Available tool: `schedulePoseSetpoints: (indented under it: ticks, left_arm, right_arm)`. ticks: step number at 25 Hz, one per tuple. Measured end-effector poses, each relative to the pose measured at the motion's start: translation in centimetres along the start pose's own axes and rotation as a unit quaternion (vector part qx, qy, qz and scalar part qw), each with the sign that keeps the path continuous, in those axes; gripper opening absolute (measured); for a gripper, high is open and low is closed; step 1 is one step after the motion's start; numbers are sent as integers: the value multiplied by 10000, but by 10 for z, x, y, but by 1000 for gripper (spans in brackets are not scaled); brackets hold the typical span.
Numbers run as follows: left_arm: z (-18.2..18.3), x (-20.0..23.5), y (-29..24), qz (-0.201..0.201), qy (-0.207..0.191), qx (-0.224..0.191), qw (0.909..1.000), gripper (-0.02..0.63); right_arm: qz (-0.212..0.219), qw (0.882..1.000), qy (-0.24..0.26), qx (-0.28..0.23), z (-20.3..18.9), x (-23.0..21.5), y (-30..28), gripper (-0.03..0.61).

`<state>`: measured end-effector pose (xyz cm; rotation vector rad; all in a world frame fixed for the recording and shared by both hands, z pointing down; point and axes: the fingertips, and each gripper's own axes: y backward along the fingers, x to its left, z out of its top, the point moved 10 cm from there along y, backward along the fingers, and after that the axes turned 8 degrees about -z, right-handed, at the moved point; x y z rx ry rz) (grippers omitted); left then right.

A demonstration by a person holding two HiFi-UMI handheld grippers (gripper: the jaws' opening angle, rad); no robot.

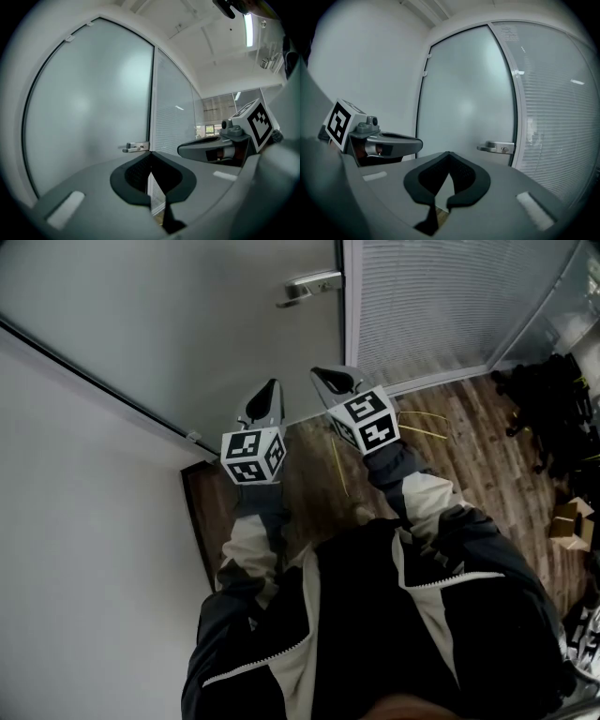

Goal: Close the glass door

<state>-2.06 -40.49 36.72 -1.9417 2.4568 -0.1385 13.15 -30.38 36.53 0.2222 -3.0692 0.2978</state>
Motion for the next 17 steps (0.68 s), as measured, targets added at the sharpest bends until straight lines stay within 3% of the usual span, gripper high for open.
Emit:
schedulePoseSetpoints:
  ticks: [17]
  left_arm:
    - [12, -2, 2, -81, -130, -110, 9998, 3]
  right_arm:
    - [-138, 9995, 175, -211, 15, 5, 6, 2]
